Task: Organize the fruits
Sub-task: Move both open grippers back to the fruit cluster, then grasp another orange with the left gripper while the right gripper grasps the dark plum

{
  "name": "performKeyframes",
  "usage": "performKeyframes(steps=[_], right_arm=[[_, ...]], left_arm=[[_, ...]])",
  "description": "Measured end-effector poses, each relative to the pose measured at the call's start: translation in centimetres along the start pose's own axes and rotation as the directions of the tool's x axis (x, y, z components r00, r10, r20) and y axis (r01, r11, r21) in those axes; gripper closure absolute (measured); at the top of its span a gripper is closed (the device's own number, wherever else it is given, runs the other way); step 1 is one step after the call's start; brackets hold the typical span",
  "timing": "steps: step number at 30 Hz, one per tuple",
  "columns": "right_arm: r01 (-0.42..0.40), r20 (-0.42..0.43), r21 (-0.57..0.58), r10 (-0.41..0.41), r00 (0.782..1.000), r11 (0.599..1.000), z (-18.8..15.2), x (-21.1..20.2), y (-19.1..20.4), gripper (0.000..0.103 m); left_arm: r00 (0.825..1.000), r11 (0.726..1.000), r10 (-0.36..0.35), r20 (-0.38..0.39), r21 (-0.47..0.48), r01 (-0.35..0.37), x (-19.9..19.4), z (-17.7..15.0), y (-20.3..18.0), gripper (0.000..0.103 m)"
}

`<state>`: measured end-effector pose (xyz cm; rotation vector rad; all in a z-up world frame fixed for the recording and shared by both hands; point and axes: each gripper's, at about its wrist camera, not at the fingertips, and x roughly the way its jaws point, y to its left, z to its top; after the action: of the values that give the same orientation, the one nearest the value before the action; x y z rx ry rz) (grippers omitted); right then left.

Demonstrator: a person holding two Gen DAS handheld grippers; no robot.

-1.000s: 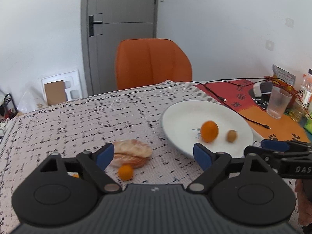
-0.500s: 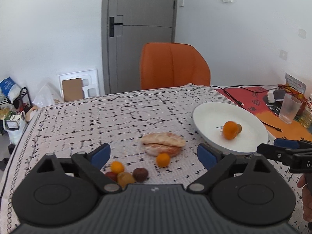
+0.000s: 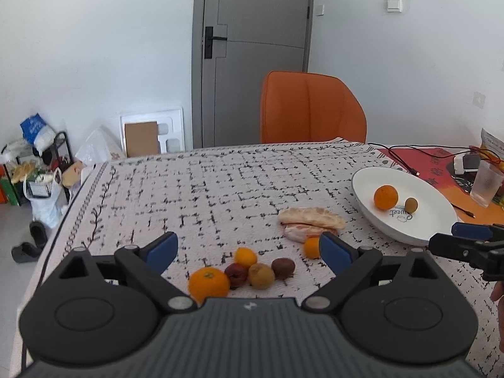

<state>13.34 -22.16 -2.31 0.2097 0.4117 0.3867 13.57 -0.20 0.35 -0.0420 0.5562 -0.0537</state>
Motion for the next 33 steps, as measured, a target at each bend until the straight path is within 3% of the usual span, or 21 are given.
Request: performKeyframes(steps=[16,28,33], right_arm=[[-0.045,-0.05,-0.058,0.042,0.998,0.997,0.1,2.2,2.5,0.0],[-0.084,-0.092,-0.099,0.075,0.993,0.992,-0.1,4.1,4.6,0.004],[-0.109,-0.111,-0.106,0.097,0.989,0.988,-0.4,5.1,5.5,0.005]], left_arm=[[1.0,0.997,0.006,-0.031,-0.075,-0.009,1.6,-2.2,2.4,0.011],[0.997,0.992,0.009,-0.073,-0.123,-0.018,3.0,-3.5,3.7,0.036],[0.996,0.99,-0.003,-0.09,-0.138,-0.009,3.5,-3.7,4.0,0.054]])
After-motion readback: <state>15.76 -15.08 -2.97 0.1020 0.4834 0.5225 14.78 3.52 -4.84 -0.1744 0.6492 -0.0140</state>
